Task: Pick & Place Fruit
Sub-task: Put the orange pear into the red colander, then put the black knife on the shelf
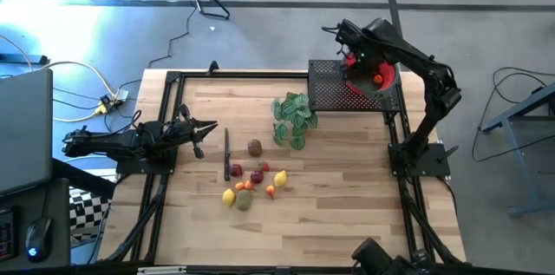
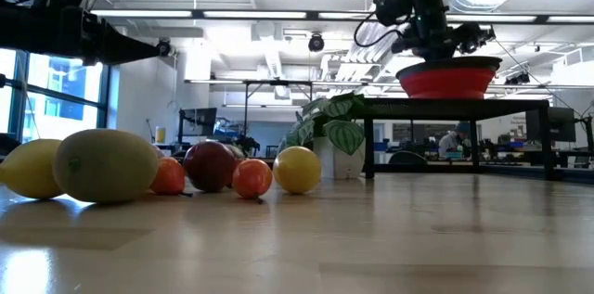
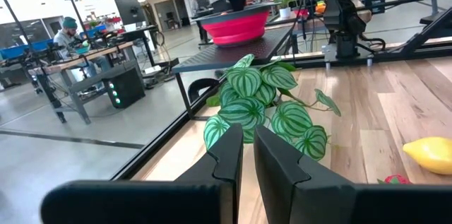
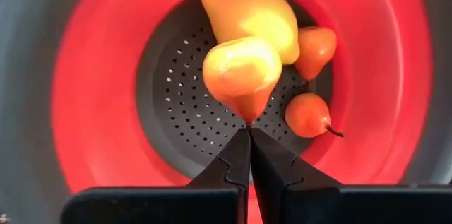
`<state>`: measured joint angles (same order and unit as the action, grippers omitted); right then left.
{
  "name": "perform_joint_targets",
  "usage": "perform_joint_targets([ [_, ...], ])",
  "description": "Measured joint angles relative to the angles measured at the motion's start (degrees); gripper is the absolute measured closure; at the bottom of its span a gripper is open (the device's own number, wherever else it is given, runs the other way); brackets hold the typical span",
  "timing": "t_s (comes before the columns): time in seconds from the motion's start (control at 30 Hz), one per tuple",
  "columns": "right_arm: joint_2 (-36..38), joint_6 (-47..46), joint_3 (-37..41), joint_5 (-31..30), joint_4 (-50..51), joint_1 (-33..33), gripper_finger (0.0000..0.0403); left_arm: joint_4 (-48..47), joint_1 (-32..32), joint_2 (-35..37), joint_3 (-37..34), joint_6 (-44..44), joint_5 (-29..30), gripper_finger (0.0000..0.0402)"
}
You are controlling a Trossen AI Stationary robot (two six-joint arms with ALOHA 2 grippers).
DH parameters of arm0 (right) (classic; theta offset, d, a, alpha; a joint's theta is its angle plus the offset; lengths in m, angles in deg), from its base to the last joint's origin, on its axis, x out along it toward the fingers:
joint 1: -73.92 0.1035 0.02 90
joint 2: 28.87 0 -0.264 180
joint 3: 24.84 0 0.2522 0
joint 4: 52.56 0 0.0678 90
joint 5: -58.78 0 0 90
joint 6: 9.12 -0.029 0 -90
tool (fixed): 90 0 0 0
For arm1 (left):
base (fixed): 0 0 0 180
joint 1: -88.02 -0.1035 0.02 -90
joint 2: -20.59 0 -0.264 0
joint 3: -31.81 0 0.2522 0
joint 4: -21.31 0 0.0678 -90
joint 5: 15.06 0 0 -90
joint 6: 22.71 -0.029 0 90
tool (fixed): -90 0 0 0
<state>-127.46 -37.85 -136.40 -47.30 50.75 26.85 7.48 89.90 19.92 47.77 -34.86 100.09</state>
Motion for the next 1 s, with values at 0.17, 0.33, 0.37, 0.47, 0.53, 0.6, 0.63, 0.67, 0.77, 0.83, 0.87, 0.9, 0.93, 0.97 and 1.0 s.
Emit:
perform_joint_targets([
  [0.17, 0.0, -1.38, 1.86, 0.02, -0.48, 0.0, 0.0399, 0.0, 0.0, 0.0, 0.0, -0.01, -0.02, 0.0368],
  [0.33, 0.0, -1.48, 3.58, 1.16, -1.12, 0.0, 0.0399, 0.0, -0.01, 0.0, 0.0, 0.0, -0.02, 0.0368],
  [0.37, 0.0, -1.47, 3.72, 1.19, -1.26, 0.01, 0.0399, 0.0, 0.01, 0.0, 0.0, -0.02, -0.02, 0.0368],
  [0.47, 0.0, -1.16, 3.84, -0.64, -1.92, 0.04, 0.0399, 0.0, -0.01, 0.0, 0.0, 0.0, -0.04, 0.0368],
  [0.53, 0.0, -1.06, 3.84, -3.0, -2.45, 0.07, 0.0399, -0.01, 0.0, 0.0, 0.0, 0.0, -0.04, 0.0368],
  [0.6, 0.0, -0.2, 3.84, -3.25, -2.41, 0.07, 0.0394, -0.01, -0.01, 0.0, 0.0, -0.01, -0.04, 0.0368],
  [0.63, 0.0, 0.39, 3.84, -3.21, -2.42, 0.07, 0.0389, 0.0, 0.01, 0.0, 0.0, 0.0, -0.04, 0.0368],
  [0.67, 0.0, 0.6, 3.84, -3.26, -2.4, 0.09, 0.0382, 0.0, -0.01, 0.0, 0.0, 0.0, -0.03, 0.0368],
  [0.77, 0.0, 0.9, 3.84, -3.6, -2.42, 0.22, 0.0352, -0.01, 0.0, 0.0, 0.0, 0.0, -0.04, 0.0368],
  [0.83, 0.0, 0.91, 3.84, -4.43, -2.43, 0.24, 0.0326, -0.02, -0.01, 0.0, 0.0, 0.0, -0.04, 0.0368],
  [0.87, 0.0, 0.95, 3.84, -5.03, -2.45, 0.24, 0.0313, -0.01, -0.01, 0.0, 0.0, 0.0, -0.04, 0.0368],
  [0.9, 0.0, 1.24, 3.84, -5.55, -2.53, 0.24, 0.03, 0.0, 0.01, 0.0, 0.0, 0.0, -0.04, 0.0368],
  [0.93, 0.0, 1.57, 3.84, -5.87, -2.6, 0.24, 0.0288, -0.02, -0.01, 0.0, 0.0, 0.0, -0.04, 0.0368],
  [0.97, 0.0, 1.51, 3.84, -6.15, -2.62, 0.24, 0.0279, -0.01, -0.01, 0.0, 0.0, 0.0, -0.04, 0.0368],
  [1.0, 0.0, 1.2, 3.84, -6.46, -2.59, 0.24, 0.0272, -0.02, 0.0, 0.0, 0.0, 0.0, -0.04, 0.0368],
])
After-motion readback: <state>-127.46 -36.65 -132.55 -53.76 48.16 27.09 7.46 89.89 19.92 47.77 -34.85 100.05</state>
